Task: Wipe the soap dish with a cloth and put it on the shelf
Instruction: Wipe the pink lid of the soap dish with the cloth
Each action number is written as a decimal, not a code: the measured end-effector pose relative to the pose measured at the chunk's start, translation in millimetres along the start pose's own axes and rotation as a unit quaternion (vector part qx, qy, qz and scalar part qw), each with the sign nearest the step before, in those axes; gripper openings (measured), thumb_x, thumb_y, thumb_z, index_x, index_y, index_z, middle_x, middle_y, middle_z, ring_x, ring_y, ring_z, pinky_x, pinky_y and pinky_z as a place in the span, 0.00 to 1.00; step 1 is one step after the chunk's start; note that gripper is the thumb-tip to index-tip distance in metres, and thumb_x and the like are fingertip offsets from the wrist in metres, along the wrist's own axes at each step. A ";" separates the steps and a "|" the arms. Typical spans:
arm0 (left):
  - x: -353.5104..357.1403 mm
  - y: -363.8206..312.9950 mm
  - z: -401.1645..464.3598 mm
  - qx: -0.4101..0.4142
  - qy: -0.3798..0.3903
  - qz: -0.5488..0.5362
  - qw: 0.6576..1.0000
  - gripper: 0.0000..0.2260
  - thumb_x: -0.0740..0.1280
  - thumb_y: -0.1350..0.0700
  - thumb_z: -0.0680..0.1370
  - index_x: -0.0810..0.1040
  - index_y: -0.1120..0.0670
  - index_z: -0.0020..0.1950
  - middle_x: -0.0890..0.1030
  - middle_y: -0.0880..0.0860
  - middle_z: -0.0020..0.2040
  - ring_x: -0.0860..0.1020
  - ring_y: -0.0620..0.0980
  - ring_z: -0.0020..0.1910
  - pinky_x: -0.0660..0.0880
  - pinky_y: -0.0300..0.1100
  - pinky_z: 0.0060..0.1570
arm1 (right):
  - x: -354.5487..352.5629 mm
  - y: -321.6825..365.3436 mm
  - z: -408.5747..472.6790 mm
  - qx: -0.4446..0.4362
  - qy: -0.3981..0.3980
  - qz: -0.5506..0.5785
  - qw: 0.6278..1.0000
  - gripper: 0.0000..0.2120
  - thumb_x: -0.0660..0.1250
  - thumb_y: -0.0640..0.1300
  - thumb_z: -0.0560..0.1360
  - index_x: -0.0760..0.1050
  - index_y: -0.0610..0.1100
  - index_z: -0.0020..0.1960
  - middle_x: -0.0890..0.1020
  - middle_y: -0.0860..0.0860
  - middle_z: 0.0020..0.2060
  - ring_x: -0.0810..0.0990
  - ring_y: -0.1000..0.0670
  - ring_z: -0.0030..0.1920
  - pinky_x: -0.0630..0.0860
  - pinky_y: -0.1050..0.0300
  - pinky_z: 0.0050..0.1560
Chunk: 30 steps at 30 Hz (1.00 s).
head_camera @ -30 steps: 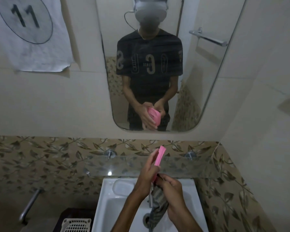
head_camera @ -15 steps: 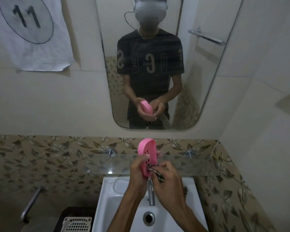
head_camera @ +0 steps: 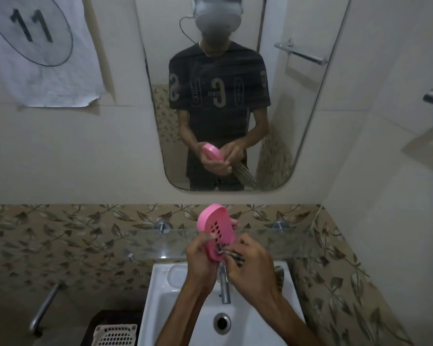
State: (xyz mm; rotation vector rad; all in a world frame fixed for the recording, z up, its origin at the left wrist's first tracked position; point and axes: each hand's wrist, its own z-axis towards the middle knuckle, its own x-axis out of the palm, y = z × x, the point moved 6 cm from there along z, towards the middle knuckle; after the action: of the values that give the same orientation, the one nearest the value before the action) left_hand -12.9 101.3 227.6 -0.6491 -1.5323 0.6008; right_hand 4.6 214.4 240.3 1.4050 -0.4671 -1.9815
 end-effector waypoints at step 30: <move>-10.4 3.5 -7.8 0.026 0.018 -0.085 0.996 0.21 0.60 0.59 0.68 0.87 0.58 0.54 0.86 0.61 0.52 0.83 0.57 0.53 0.82 0.46 0.49 | 4.9 -2.1 -1.8 0.020 0.034 -0.011 0.999 0.01 0.75 0.43 0.74 0.85 0.49 0.45 0.78 0.57 0.44 0.78 0.57 0.42 0.82 0.59 0.43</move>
State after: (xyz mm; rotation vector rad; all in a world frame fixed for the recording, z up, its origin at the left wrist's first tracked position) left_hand -4.6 96.4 218.3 -0.4818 -1.5165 0.4944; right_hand 4.5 212.7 234.9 1.5028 -0.4657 -1.9441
